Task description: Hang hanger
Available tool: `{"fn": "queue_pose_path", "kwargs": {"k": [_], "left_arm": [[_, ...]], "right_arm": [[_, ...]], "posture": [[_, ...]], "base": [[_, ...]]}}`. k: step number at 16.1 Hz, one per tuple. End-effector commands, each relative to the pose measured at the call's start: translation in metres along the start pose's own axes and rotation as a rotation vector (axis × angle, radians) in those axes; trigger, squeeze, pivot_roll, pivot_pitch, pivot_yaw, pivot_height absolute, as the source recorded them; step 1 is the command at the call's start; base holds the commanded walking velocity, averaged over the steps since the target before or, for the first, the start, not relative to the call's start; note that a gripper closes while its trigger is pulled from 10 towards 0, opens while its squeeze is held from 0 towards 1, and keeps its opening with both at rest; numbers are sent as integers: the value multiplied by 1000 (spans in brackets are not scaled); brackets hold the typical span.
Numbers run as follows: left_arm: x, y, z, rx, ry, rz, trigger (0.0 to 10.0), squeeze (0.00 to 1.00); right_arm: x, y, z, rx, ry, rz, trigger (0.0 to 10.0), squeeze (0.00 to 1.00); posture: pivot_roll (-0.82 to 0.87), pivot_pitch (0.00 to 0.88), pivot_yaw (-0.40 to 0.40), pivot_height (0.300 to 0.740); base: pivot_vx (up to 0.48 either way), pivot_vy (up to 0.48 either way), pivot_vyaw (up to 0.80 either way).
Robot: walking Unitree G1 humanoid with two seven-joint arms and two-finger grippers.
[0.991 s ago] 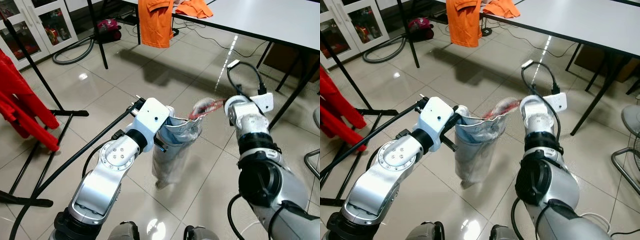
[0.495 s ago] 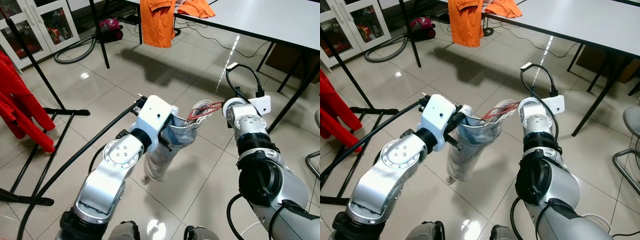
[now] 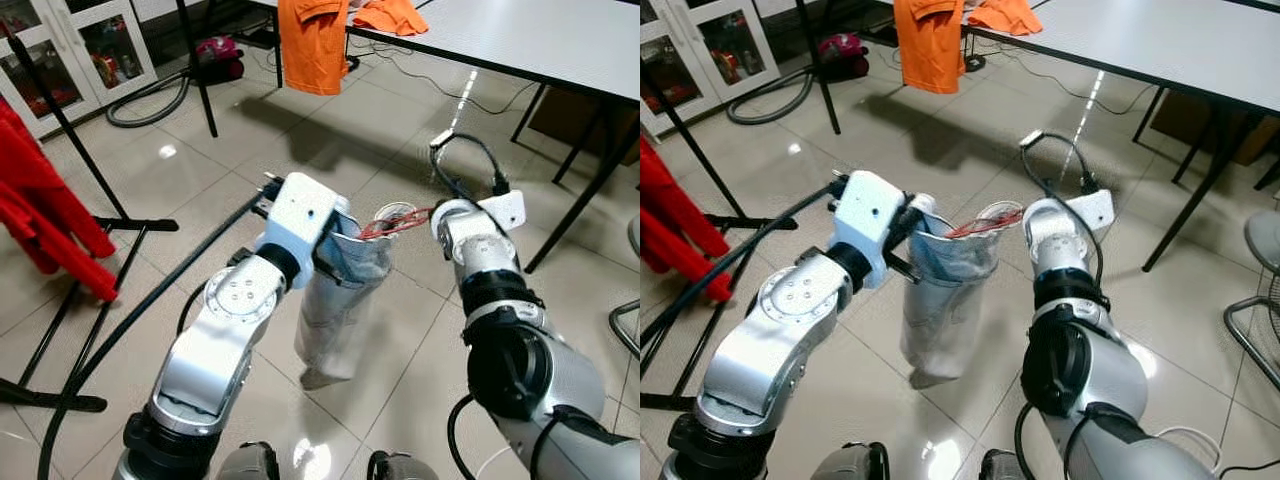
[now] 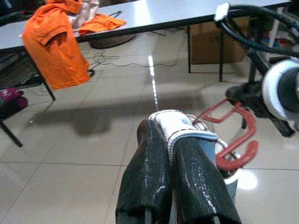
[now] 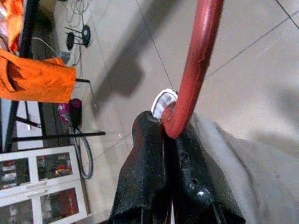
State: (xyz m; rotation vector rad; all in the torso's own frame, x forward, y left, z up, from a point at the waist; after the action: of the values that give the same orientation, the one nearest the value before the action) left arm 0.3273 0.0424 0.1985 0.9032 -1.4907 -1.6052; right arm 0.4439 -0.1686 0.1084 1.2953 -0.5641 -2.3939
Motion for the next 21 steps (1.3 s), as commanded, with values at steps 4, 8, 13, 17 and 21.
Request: {"fn": "queue_pose_path", "kwargs": {"k": [4, 8, 13, 17, 21], "left_arm": [[-1, 16, -1, 50, 24, -42, 10000, 0], [-18, 21, -2, 64, 100, -44, 10000, 0], [-5, 24, -2, 75, 43, -25, 10000, 0], [10, 16, 1, 52, -26, -63, 10000, 0], [22, 14, 4, 48, -106, -50, 10000, 0]], "right_arm": [[-3, 0, 2, 13, 13, 40, 10000, 0], [4, 0, 1, 18, 0, 55, 10000, 0], [7, -4, 2, 7, -5, 40, 10000, 0], [1, 0, 2, 7, 11, -26, 10000, 0], [4, 0, 1, -21, 27, -8, 10000, 0]], "posture": [[28, 122, 3, 740], [31, 120, 2, 740], [34, 122, 2, 740], [35, 116, 3, 740], [34, 95, 0, 740]], "base": [[0, 0, 0], [0, 0, 0], [0, 0, 0], [0, 0, 0], [0, 0, 0]]}}
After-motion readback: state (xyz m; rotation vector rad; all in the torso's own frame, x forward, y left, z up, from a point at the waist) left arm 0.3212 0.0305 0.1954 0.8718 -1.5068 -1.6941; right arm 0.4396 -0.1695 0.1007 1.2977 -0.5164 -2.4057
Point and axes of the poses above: a point about 5 cm out from each wrist's last joint towards the gripper, its own z axis pointing back from the gripper into the wrist, its own y axis along the axis of the wrist's last joint, x = y × z, the point moved 6 cm from there along -z, pointing out of the wrist towards the gripper, and after that the axes turned 13 degrees about z, right-handed, at the moved point
